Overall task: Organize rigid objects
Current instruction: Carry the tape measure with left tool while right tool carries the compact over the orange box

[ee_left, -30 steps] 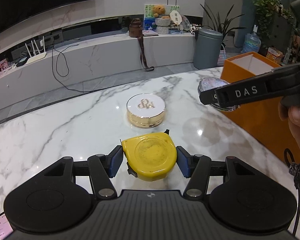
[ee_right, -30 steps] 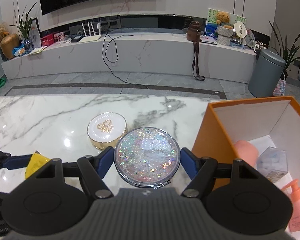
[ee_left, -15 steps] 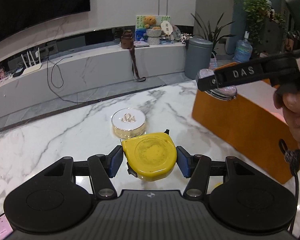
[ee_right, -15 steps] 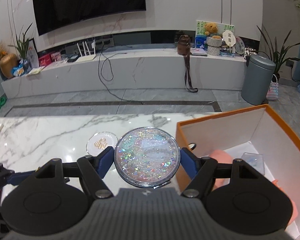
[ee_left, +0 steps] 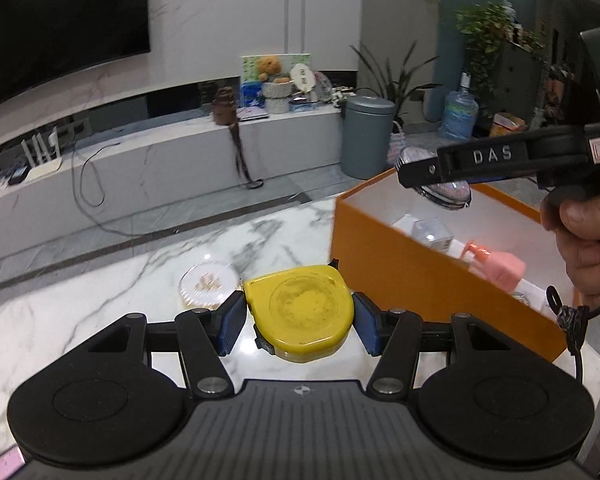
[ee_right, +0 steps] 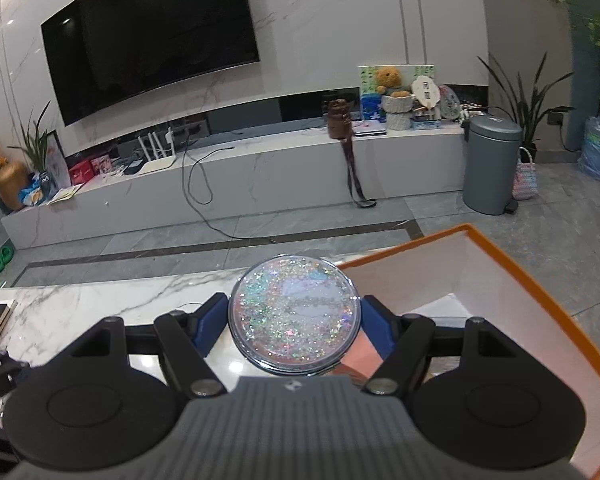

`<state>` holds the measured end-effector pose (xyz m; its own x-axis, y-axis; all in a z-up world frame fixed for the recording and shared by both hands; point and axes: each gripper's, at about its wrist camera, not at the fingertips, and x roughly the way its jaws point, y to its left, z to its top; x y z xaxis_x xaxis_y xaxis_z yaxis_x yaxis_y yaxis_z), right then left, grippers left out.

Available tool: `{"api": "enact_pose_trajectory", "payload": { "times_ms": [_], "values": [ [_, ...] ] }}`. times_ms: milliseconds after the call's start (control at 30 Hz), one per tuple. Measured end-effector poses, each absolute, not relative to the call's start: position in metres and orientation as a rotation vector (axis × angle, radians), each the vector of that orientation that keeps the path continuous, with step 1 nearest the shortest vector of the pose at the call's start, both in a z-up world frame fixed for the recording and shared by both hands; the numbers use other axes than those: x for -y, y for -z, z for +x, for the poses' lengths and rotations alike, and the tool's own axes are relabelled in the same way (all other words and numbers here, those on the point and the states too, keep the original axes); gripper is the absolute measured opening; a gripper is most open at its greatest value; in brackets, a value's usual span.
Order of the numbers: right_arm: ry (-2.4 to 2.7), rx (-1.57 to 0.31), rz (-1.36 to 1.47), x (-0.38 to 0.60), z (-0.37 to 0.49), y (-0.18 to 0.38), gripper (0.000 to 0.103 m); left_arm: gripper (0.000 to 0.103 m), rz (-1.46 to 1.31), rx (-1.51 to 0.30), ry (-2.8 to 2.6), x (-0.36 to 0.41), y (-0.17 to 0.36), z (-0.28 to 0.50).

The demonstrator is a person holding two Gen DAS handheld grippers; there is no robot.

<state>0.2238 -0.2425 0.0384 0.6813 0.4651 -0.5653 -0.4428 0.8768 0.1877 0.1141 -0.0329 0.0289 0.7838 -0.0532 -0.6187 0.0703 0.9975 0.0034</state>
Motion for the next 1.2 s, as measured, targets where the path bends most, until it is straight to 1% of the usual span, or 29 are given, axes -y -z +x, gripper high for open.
{"api": "enact_pose_trajectory", "payload": {
  "times_ms": [333,567,833,1033,1200],
  "values": [
    [-0.414,-0.655,0.083,0.311,0.232,-0.035,0.071,0.065,0.117,-0.630,0.165,0.097,-0.047,0.142],
    [-0.372,-0.663,0.116,0.341,0.238,-0.031,0.071,0.065,0.177,-0.626,0.223,0.134,-0.053,0.167],
    [-0.323,-0.741,0.131,0.369,0.252,-0.014,0.071,0.065,0.229,-0.744,0.288,0.167,-0.033,0.210],
    [-0.263,-0.846,0.176,0.390,0.269,0.004,0.071,0.065,0.286,-0.842,0.306,0.183,-0.010,0.236],
    [-0.249,-0.917,0.178,0.390,0.280,0.016,0.071,0.065,0.354,-0.914,0.323,0.196,0.004,0.251]
  ]
}}
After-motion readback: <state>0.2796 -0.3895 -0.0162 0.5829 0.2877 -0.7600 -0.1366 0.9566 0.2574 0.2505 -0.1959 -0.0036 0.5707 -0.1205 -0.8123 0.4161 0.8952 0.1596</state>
